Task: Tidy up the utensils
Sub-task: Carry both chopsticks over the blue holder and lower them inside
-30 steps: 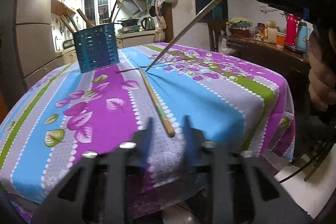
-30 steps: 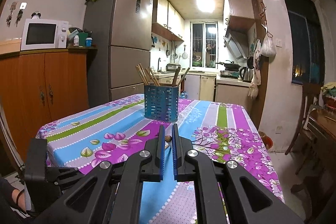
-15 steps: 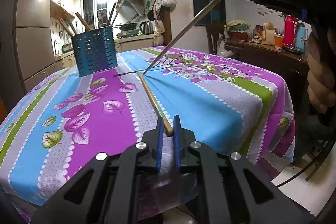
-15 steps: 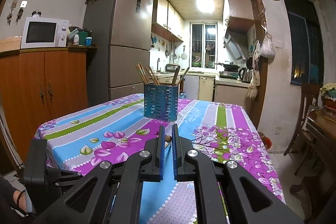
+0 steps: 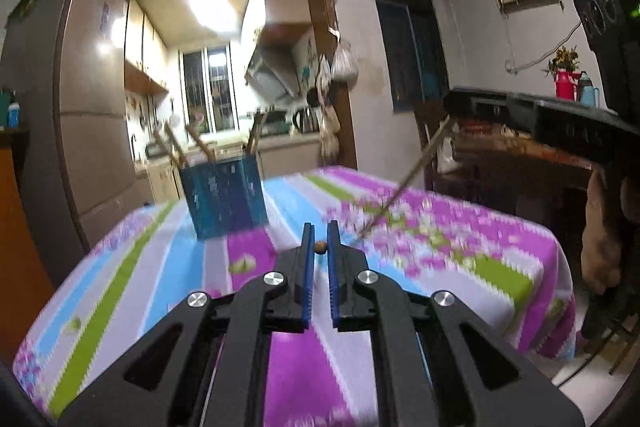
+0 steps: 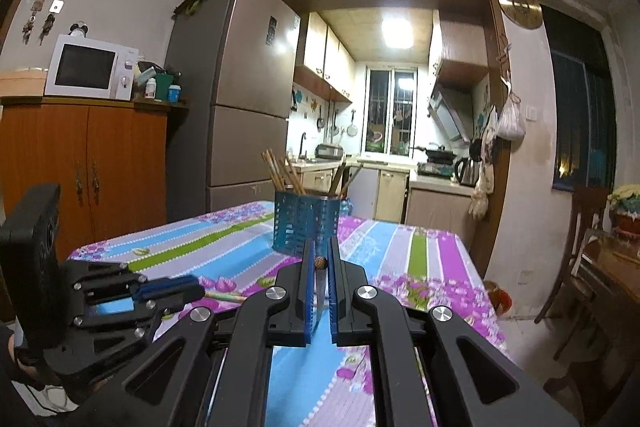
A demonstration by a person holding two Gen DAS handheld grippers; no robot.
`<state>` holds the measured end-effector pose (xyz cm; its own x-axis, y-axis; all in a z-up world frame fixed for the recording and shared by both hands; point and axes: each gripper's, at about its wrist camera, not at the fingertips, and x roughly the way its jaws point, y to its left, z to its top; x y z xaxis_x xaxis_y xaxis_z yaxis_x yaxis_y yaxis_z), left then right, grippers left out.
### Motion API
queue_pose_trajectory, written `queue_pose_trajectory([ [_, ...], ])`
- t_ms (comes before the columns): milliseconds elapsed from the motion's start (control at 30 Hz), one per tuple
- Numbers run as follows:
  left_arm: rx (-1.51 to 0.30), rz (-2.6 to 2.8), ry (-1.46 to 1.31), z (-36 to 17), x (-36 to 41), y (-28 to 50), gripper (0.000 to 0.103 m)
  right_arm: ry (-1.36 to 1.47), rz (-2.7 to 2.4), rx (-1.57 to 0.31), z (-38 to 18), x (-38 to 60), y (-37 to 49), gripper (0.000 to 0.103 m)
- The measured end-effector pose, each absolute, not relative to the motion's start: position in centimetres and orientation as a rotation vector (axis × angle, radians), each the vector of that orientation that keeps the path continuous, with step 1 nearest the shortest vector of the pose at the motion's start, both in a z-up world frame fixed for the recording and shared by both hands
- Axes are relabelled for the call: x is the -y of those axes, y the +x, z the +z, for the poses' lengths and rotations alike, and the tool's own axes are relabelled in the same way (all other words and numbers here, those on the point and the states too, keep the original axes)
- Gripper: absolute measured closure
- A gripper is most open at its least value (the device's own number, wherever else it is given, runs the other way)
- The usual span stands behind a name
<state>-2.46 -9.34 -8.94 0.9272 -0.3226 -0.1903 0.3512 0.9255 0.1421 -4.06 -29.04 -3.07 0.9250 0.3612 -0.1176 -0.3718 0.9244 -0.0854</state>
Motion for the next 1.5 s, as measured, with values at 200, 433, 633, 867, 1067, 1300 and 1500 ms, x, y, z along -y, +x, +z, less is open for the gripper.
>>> queue_pose_trajectory([
  [200, -0.107, -0.35, 0.178, -7.0, 10.9, 0.1, 0.098, -0.093, 0.369, -0.085, -1.2, 30.2, -2.3, 0.096],
  [433, -0.062, -0.338, 0.155, -4.5, 11.4, 2.0, 0.098, -0.075, 0.381, -0.091, 0.5, 31.0, 0.6, 0.096],
  [633, -0.017, -0.341, 0.187, -2.2, 11.6, 1.5, 0.098, -0.08, 0.396, -0.078, 2.2, 30.9, 2.0, 0.096],
  [867, -0.018, -0.356, 0.196, 1.2, 9.9, 2.0, 0.098, -0.09, 0.427, -0.061, 5.4, 30.1, 3.3, 0.096],
  [1067, 0.001, -0.32, 0.18, 6.7, 6.7, 4.2, 0.098, -0.116, 0.45, -0.024, 9.8, 28.7, 4.5, 0.096],
  [1300, 0.03, -0.279, 0.144, 13.0, 3.8, 7.2, 0.098, -0.066, 0.481, -0.02, 15.4, 27.5, 8.3, 0.096],
  [1500, 0.056, -0.244, 0.132, 17.1, 2.6, 10.5, 0.098, -0.048, 0.498, -0.017, 19.5, 25.8, 12.3, 0.096],
])
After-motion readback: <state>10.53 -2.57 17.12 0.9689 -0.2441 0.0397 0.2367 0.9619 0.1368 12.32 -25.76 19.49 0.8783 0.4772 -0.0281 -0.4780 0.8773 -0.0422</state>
